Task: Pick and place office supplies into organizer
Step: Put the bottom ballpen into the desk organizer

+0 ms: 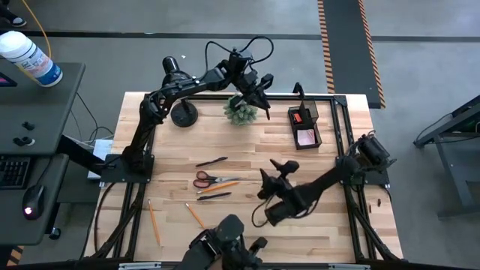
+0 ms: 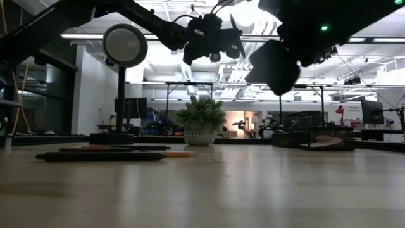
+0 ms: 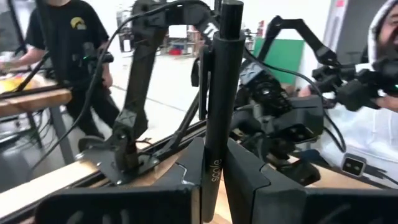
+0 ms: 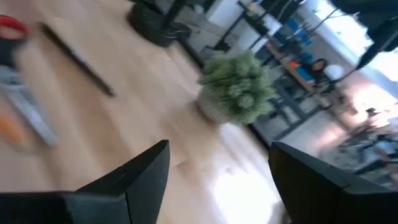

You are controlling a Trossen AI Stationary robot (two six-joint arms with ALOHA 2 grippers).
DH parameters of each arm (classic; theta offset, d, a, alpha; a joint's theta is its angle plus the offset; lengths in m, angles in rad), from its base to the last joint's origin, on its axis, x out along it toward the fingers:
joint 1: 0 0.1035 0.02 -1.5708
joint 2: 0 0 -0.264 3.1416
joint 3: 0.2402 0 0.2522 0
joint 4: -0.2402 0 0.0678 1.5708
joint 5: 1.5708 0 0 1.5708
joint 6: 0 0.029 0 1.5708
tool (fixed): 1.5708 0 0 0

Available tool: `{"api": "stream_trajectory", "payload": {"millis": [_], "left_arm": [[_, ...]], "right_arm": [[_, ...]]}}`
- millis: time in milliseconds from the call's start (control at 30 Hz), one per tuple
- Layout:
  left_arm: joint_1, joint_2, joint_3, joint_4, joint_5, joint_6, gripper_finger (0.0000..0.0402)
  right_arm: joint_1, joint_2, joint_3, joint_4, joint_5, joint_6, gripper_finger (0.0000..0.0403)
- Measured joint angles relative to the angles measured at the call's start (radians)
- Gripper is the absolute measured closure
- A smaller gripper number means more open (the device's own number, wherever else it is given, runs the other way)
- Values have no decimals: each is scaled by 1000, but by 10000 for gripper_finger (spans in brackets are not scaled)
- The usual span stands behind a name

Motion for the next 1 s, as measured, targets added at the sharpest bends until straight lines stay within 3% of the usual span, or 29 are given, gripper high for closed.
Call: {"api": "stream_trajectory", "payload": {"millis": [200,433,733,867,1000], "left_arm": [[13,0,0,-21,48,56,380],[46,0,0,-86,33,159,379],[38,-1,0,-103,25,232,379],[38,-1,0,-103,25,246,379],[38,-1,0,-105,25,247,379]], "right_arm": [[-39,-83,0,-18,111,-99,190],[-22,-210,0,-108,108,-69,246],[-188,-398,0,-109,113,-117,269],[-237,-523,0,-65,65,-170,269],[-288,-593,0,90,-75,-391,261]]}}
